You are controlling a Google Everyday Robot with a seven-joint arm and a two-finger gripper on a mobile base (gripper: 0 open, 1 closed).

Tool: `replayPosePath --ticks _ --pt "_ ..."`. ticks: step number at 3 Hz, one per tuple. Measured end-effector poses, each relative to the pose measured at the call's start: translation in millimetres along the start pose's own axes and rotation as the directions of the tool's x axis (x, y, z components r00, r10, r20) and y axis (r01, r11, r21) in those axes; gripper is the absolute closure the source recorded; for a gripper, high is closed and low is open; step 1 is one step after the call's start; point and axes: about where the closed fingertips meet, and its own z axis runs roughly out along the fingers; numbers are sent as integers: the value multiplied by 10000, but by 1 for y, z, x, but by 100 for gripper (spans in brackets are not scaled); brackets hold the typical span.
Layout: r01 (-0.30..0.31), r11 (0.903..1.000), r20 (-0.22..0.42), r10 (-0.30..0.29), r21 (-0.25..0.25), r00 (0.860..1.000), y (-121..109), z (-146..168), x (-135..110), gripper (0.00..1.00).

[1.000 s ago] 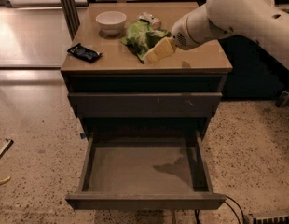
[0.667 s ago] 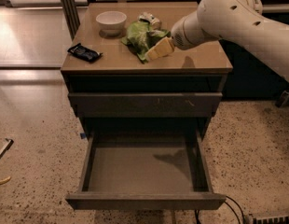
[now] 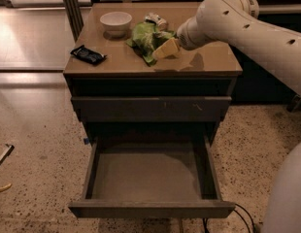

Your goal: Place green rice chip bag into middle drawer

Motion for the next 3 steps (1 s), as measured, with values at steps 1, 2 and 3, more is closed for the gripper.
replayPosePath --ticks 1,2,3 --pt "-388 9984 184 396 -421 9990 0 24 -10 0" --pt "-625 9949 535 668 -786 9963 0 38 -26 0" --pt "-683 9910 843 783 -1153 9934 2 45 -40 0"
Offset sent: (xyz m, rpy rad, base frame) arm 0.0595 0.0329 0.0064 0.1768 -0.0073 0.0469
